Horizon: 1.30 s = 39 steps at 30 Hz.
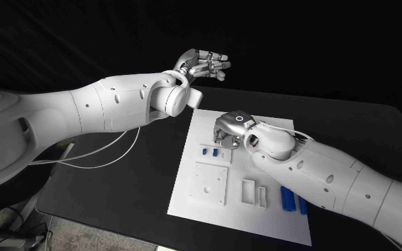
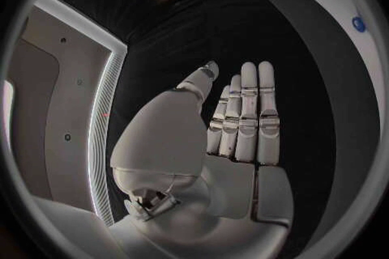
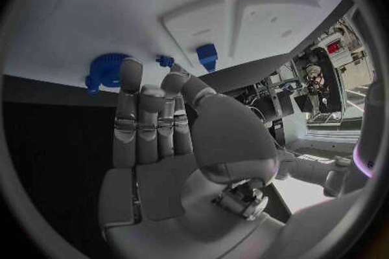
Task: Assemble the parts on the task board
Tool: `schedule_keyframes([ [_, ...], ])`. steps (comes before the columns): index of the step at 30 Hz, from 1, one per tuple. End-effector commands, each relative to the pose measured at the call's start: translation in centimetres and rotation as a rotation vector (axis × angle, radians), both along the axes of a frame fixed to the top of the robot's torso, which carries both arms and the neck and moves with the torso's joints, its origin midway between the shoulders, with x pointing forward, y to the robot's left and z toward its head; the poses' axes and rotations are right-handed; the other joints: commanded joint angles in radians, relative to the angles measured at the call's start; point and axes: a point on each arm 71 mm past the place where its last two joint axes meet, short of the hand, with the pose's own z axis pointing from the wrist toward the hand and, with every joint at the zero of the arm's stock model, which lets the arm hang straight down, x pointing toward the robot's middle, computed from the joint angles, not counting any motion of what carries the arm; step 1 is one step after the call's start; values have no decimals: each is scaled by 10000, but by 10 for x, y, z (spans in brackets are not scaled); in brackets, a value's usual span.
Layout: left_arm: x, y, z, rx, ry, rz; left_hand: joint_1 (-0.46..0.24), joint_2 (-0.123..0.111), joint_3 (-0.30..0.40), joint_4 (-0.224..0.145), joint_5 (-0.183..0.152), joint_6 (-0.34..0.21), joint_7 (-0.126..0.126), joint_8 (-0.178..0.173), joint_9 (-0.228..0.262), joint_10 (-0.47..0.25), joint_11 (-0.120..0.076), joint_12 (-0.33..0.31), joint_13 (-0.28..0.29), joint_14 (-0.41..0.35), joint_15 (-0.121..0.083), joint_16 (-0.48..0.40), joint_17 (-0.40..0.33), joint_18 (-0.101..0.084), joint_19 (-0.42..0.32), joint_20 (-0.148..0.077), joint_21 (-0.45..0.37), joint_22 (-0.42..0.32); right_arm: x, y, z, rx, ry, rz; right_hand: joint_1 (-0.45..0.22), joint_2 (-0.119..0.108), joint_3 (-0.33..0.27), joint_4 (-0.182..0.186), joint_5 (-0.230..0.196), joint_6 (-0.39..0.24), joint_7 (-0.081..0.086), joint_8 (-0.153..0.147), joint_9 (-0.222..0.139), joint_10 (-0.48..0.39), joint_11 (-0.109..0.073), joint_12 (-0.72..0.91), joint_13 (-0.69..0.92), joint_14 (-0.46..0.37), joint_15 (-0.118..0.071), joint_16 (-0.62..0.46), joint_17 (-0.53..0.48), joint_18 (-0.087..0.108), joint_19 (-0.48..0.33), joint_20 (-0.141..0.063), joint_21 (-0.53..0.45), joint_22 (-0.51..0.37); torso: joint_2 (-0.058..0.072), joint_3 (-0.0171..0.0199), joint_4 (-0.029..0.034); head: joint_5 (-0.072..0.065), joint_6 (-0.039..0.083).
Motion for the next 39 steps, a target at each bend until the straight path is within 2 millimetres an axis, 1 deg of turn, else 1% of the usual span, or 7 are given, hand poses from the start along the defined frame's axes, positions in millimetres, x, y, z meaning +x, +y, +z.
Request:
schedule_keyframes([
  [1,-1,-2,1,-92,-12,-224,-10,28,-60,18,21,-75,-15,61,11,-69,-16,-44,-2,23,74,-37,-10,102,28,16,-49,0,0,-5,5,901,-39,-110,-54,-138,-354,30,233,-417,86,-34,-56,-15,70,84,79,35,22,-34,5,-126,121,12,-77,13,0,10,-11,0,18],
  [3,-1,-2,1,-94,-2,-241,1,25,-77,4,11,-132,-10,56,7,-75,-13,-43,-1,22,76,-45,-13,102,24,18,-48,0,0,-8,5,1001,38,-141,-94,-207,-628,46,527,-699,145,-34,-67,-42,91,112,108,23,28,-43,0,-107,134,20,-91,22,-1,14,-14,8,19],
  [8,-1,-1,1,-94,6,-238,1,25,-77,4,11,-132,-10,56,7,-75,-13,-43,-1,22,76,-45,-13,102,24,18,-48,0,3,-15,3,903,254,-252,35,-164,-1095,-48,649,-1017,228,-38,-77,-134,130,134,137,-32,57,-74,-16,-66,114,55,-145,86,3,12,-11,-19,29],
  [17,-1,-1,1,-94,38,-268,9,23,-90,-7,17,-147,-7,57,8,-88,-8,-45,-2,22,78,-48,-14,103,21,18,-47,3,7,-16,-1,546,555,-351,123,-259,-1191,-74,704,-1701,346,-34,-96,-280,183,154,125,-184,108,-149,-75,-18,14,111,-212,185,10,3,18,-82,21],
  [29,-2,-5,1,-108,84,-384,9,23,-90,-7,17,-147,-7,57,8,-88,-8,-45,-2,22,78,-48,-14,103,21,18,-47,3,10,-11,-4,370,669,-331,128,-165,-522,-81,446,-1434,317,-39,-97,-325,172,295,122,-187,100,30,-8,-10,8,104,-204,441,21,-28,42,-66,-9],
  [34,-3,-7,2,-120,70,-447,9,23,-90,-7,17,-147,-7,57,8,-88,-8,-45,-2,22,78,-48,-14,103,21,18,-47,3,9,-8,-6,272,766,-278,82,-156,-503,-77,459,-1313,303,-35,-93,-327,180,332,134,-186,103,77,18,-16,13,105,-207,487,36,-23,42,-26,-55],
  [39,-3,-9,5,-126,57,-514,11,44,-111,-15,15,-180,-2,57,7,-101,-4,-44,-2,24,80,-53,-16,106,17,21,-46,11,9,-7,-9,126,916,-273,76,-129,-488,-80,506,-1186,298,-31,-90,-346,186,368,147,-184,107,134,52,-10,14,108,-214,536,71,-41,68,-27,-95],
])
